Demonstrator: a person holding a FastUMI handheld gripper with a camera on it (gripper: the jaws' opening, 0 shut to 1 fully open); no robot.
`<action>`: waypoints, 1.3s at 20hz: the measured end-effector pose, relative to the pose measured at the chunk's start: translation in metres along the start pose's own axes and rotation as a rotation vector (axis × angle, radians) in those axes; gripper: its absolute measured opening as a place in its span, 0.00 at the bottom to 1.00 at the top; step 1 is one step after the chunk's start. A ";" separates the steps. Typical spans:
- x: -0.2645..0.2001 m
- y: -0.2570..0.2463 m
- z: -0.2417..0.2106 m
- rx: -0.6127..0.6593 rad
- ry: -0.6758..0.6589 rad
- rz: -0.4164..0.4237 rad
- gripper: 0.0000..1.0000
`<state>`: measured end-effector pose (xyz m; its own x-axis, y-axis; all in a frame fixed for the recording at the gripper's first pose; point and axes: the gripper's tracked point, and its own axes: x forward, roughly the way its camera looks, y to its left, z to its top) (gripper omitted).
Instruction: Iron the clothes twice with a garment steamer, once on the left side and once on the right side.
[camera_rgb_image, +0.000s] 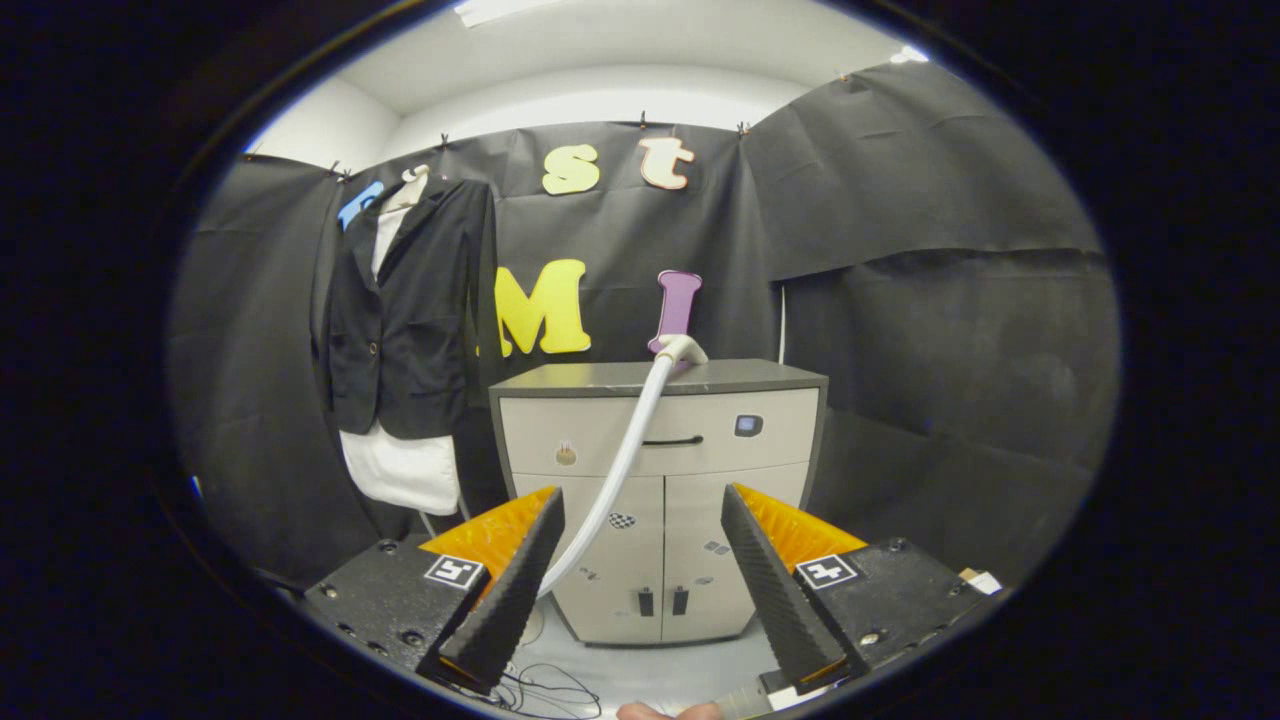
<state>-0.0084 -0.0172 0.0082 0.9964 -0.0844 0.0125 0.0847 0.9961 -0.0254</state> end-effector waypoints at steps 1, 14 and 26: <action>0.001 0.001 0.001 -0.003 -0.002 0.000 0.98; 0.020 0.026 0.009 0.020 -0.005 -0.063 0.98; 0.052 0.059 0.036 0.048 -0.009 -0.179 0.98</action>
<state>0.0479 0.0379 0.0435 0.9654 -0.2600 0.0212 0.2595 0.9654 0.0254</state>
